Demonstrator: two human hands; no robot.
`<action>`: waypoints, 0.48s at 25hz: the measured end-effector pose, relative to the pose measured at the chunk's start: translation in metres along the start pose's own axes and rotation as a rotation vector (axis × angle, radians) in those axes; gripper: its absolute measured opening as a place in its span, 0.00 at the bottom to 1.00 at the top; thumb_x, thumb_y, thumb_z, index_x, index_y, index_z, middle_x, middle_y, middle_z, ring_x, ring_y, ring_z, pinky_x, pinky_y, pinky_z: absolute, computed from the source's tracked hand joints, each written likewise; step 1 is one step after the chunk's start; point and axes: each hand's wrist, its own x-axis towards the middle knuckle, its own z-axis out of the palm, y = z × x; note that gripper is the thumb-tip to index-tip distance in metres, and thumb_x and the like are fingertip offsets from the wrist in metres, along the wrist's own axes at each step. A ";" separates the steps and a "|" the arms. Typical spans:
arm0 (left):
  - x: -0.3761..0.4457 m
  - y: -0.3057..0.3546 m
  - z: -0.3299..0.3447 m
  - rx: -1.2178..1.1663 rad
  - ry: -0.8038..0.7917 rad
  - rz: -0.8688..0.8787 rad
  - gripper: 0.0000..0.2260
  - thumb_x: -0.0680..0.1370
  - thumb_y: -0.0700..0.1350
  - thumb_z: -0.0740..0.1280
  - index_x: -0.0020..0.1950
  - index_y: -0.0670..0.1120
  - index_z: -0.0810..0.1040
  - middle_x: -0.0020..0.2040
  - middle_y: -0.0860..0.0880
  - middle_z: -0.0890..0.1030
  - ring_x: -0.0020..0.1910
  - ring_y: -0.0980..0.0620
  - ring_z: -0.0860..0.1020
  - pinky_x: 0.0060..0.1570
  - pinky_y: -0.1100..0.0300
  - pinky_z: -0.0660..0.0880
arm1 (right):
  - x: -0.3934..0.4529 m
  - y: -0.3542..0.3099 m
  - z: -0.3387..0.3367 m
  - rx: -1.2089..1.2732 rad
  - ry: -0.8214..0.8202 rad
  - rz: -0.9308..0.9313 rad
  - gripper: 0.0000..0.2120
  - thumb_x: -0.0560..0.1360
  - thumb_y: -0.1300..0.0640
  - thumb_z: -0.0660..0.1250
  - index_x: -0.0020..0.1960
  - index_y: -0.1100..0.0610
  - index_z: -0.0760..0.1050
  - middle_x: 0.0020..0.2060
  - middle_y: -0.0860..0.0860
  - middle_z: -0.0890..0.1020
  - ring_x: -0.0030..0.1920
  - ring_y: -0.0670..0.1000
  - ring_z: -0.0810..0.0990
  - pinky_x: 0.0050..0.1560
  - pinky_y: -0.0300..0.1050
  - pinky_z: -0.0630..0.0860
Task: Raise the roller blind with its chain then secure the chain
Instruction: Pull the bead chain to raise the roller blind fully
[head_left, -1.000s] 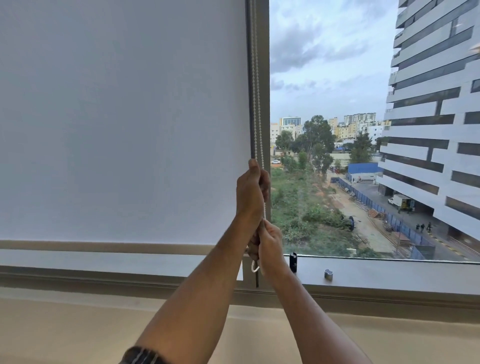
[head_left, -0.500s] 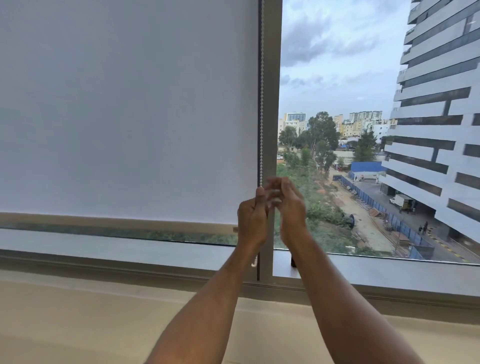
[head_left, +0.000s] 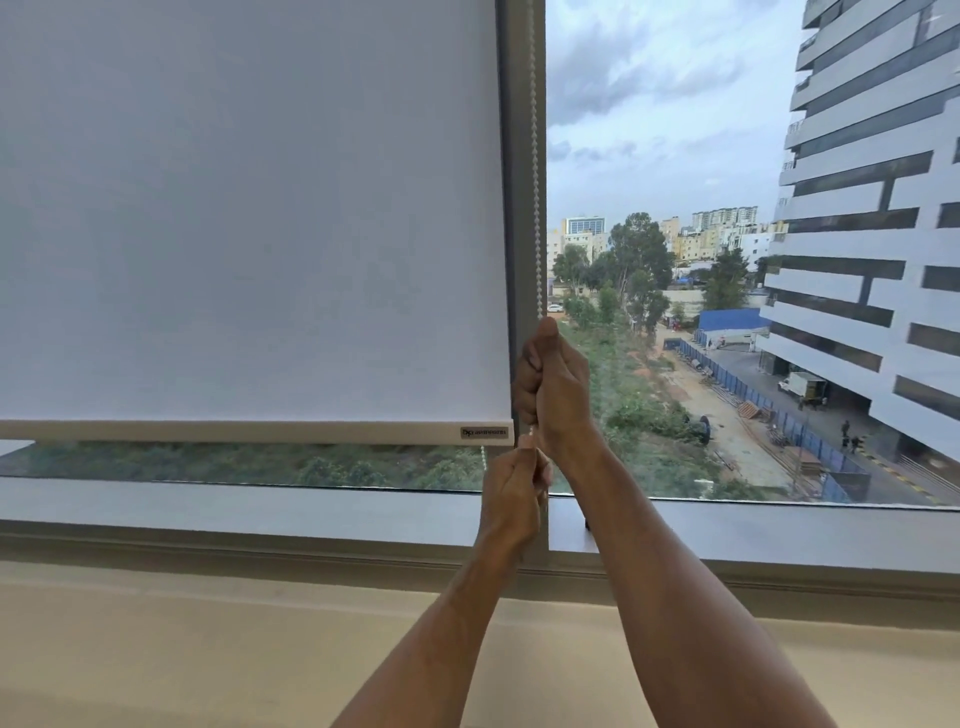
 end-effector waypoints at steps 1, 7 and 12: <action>0.000 0.002 -0.006 0.035 0.012 0.045 0.27 0.83 0.57 0.53 0.33 0.42 0.76 0.28 0.44 0.74 0.27 0.47 0.71 0.30 0.53 0.67 | -0.003 0.003 -0.003 -0.013 0.003 -0.003 0.24 0.83 0.40 0.59 0.31 0.48 0.64 0.23 0.43 0.63 0.19 0.43 0.57 0.20 0.31 0.56; 0.023 0.049 -0.019 0.226 0.057 0.182 0.23 0.82 0.62 0.53 0.45 0.50 0.82 0.38 0.50 0.84 0.37 0.54 0.83 0.40 0.56 0.82 | -0.033 0.034 -0.027 -0.152 0.051 -0.047 0.22 0.81 0.40 0.59 0.33 0.47 0.76 0.22 0.44 0.69 0.19 0.43 0.64 0.19 0.35 0.63; 0.065 0.110 0.001 0.107 -0.023 0.152 0.24 0.80 0.66 0.53 0.43 0.50 0.78 0.31 0.50 0.81 0.31 0.52 0.80 0.34 0.58 0.75 | -0.056 0.060 -0.031 -0.191 0.110 0.044 0.20 0.84 0.47 0.57 0.37 0.55 0.70 0.23 0.44 0.68 0.20 0.42 0.63 0.20 0.35 0.64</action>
